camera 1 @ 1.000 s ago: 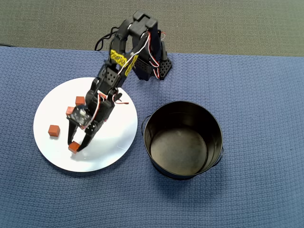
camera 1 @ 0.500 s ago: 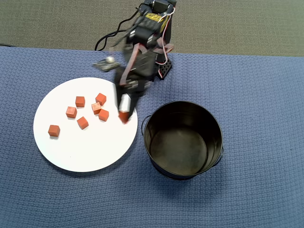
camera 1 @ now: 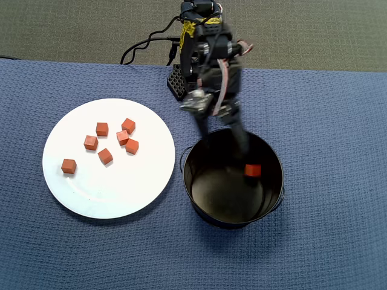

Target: Pick up the red cubes from the white plate and place them in the black recipient

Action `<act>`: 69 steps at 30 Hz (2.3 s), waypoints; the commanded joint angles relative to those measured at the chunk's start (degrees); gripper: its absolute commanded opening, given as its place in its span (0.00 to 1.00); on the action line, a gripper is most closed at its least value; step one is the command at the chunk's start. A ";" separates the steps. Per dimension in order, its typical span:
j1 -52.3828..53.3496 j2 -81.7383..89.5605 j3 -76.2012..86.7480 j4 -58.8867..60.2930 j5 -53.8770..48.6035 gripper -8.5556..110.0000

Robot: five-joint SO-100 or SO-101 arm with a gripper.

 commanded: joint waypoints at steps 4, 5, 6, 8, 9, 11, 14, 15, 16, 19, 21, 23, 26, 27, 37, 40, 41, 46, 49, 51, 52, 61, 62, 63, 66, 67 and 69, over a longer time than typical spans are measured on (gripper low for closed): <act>28.04 1.41 8.09 -14.85 -21.01 0.34; 31.55 0.53 10.90 -18.54 -24.96 0.33; 34.63 -0.79 13.54 -22.32 -29.18 0.33; 39.73 -4.57 15.64 -25.93 -36.91 0.33; 41.75 -6.59 15.47 -26.37 -39.90 0.33; 44.82 -10.90 15.47 -30.85 -43.86 0.33; 48.60 -17.75 13.01 -36.04 -48.60 0.32; 49.66 -19.78 11.43 -36.04 -49.66 0.32; 50.54 -21.80 9.84 -36.39 -50.45 0.32; 52.38 -28.13 5.98 -39.64 -51.94 0.31; 53.44 -31.29 4.75 -41.48 -52.65 0.31; 54.23 -34.19 3.78 -43.15 -53.09 0.31; 55.20 -39.29 1.05 -44.65 -53.17 0.31; 55.55 -40.96 0.09 -45.09 -53.35 0.31; 57.83 -48.16 -8.61 -42.10 -56.34 0.31; 57.92 -49.57 -9.76 -42.54 -56.25 0.31; 58.01 -50.27 -9.93 -43.15 -56.25 0.31; 58.10 -52.56 -9.84 -45.18 -55.72 0.31; 57.83 -53.17 -9.67 -45.97 -55.63 0.31; 57.66 -53.88 -9.49 -46.93 -55.63 0.30; 57.66 -54.23 -9.49 -47.29 -55.63 0.30; 57.13 -55.28 -10.02 -47.64 -54.40 0.16; 57.04 -55.28 -10.02 -47.64 -54.40 0.14; 57.04 -55.20 -9.93 -47.64 -54.40 0.12; 57.04 -55.11 -9.84 -47.64 -54.32 0.12; 57.04 -55.11 -9.84 -47.46 -54.32 0.12; 57.04 -55.11 -9.84 -47.46 -54.32 0.12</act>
